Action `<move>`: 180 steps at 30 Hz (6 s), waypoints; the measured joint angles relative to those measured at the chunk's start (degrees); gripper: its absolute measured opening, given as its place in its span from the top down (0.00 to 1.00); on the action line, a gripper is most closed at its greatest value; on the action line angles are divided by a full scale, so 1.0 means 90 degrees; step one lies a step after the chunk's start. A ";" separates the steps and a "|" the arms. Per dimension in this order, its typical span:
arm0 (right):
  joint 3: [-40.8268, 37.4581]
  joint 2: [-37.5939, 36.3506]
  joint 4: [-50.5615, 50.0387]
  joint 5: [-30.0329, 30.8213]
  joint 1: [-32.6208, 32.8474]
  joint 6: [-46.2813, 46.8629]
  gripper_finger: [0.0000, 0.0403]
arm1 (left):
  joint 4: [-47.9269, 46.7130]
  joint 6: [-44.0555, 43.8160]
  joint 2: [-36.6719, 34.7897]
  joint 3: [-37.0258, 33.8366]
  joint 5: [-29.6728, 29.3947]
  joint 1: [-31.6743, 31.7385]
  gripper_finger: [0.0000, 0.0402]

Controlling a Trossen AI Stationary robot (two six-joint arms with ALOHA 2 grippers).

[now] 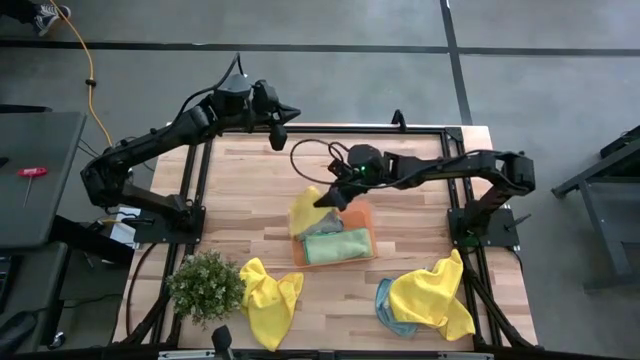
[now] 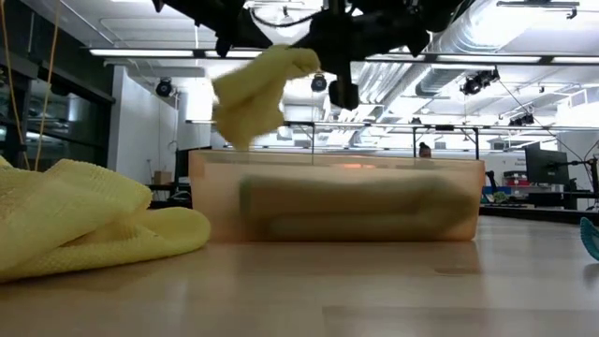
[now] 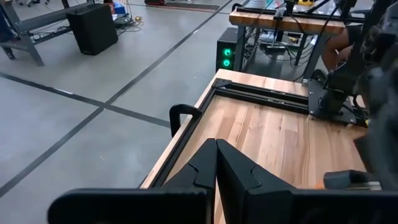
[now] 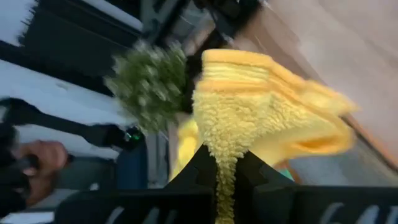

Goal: Fold microfiber towels
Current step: Put the top right yellow microfiber towel into the orange bin, then fold the right yellow microfiber towel

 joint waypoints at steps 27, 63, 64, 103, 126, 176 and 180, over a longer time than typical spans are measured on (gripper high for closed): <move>-0.0007 0.0196 -0.4340 0.2943 0.1016 0.2510 1.00 | 0.0005 -0.0019 -0.0002 0.0000 -0.0010 0.0000 1.00; -0.0010 -0.0991 -0.5678 0.4775 0.0816 0.2771 0.56 | -0.0073 -0.0028 -0.0007 0.0002 -0.0007 0.0000 1.00; -0.0010 -0.1051 -0.5495 0.4539 0.0764 0.2238 0.57 | -0.0094 -0.0056 -0.0007 0.0002 -0.0007 0.0000 1.00; -0.0017 0.0063 -0.4062 0.2752 0.0161 0.1090 1.00 | -0.0095 -0.0357 -0.0007 0.0002 -0.0012 0.0002 1.00; -0.1850 -0.3420 -0.9017 0.1179 0.2408 0.2653 0.59 | -0.0095 -0.0355 -0.0007 0.0002 -0.0199 0.0002 1.00; -0.2314 -0.0465 -0.8332 0.1374 0.4678 0.9220 0.47 | -0.0092 -0.0290 -0.0007 0.0002 -0.0194 0.0002 1.00; -0.2314 -0.0362 -0.8337 0.1357 0.4678 0.9201 0.50 | -0.0092 -0.0289 -0.0007 0.0002 -0.0194 0.0002 1.00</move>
